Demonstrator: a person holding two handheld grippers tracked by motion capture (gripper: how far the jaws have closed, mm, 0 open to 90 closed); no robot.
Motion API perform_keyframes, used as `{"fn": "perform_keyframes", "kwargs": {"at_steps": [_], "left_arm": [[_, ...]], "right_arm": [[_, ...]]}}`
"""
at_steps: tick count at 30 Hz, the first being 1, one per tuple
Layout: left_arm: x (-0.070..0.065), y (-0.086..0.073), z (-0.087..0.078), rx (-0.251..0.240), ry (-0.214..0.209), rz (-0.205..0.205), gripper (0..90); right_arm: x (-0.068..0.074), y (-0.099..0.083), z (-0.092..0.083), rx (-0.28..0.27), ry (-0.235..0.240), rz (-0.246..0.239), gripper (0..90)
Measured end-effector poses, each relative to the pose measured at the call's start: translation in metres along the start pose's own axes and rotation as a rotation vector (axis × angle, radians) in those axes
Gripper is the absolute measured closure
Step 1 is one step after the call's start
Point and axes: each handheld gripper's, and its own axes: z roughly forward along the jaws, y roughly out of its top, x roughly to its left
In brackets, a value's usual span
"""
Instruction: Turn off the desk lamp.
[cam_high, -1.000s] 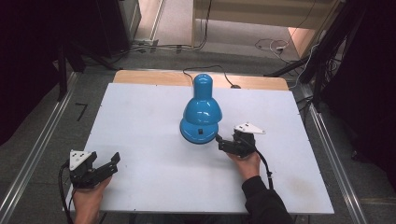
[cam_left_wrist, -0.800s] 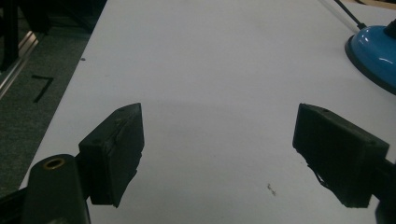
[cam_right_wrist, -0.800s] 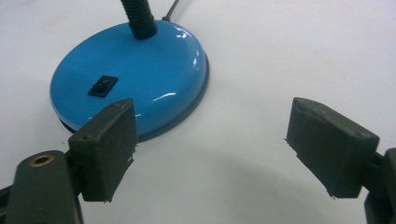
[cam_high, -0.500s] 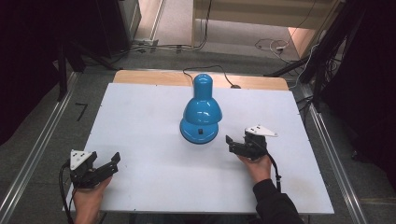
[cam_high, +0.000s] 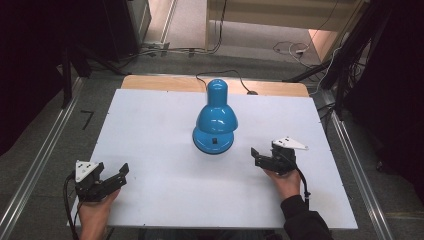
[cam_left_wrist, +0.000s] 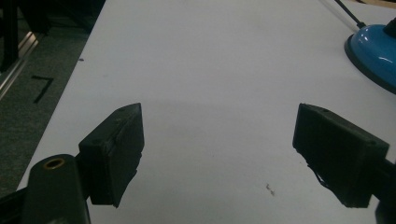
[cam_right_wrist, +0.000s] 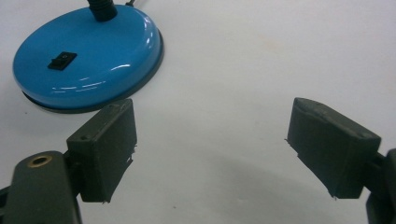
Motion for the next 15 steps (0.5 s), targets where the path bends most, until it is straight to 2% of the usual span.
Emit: {"fn": "perform_keyframes", "kwargs": {"at_steps": [15], "left_arm": [[0.000,-0.001,0.001,0.003,0.002,0.001,17.1]], "right_arm": [[-0.024,-0.014,-0.014,0.000,-0.036,0.027,14.5]]}}
